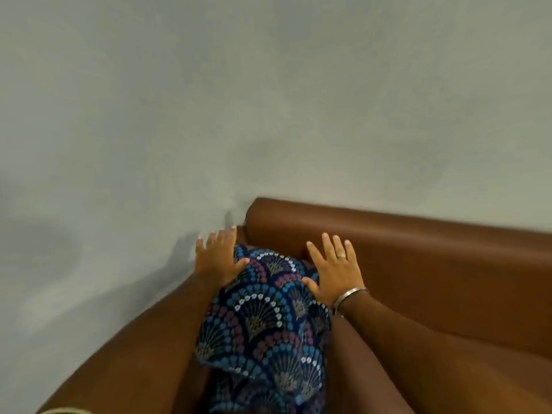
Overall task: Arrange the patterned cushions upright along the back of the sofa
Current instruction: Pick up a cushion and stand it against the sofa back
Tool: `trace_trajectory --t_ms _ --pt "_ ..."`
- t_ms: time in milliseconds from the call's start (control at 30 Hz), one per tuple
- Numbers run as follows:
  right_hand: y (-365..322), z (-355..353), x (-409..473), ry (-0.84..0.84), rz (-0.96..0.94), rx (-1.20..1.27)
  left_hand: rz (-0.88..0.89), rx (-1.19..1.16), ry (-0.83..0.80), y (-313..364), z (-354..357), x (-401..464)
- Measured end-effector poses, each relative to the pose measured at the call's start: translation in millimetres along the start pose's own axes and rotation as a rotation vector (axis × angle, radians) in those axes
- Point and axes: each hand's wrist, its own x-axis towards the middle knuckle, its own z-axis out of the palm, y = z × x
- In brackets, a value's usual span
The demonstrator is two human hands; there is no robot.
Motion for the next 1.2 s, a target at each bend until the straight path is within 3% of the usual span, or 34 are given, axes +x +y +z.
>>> trace_trajectory --t_ms 100,233,300,433,600,700,933,1000,1100,1200 --pt "-19 50 10 -0.288 0.334 0.285 -0.183 -0.201 -0.150 -34 48 13" --pt "-30 91 27 -0.565 0.952 1.183 -0.461 -0.865 -0.438 -46 80 20" --pt "-29 101 31 -0.707 1.005 1.526 -0.502 -1.017 -0.516 -42 75 25" --pt "-7 98 19 -0.705 0.924 1.707 -0.472 -1.019 -0.463 -17 39 26" --pt "93 56 -34 -0.472 0.916 1.909 -0.246 -1.041 -0.328 118 -48 11" --pt "188 42 -83 -0.288 0.967 1.941 -0.178 -1.081 -0.296 233 -49 -1" --pt "459 65 -214 0.050 1.311 1.872 -0.142 -1.441 -0.610 532 81 -61" --pt "536 74 -242 0.219 1.388 1.839 -0.146 -1.505 -0.715 619 113 -75" --pt "636 89 -269 0.429 1.420 1.745 -0.081 -1.565 -0.918 733 139 -88" --pt "724 125 -289 0.475 1.439 1.628 -0.030 -1.553 -1.083 827 154 -88"
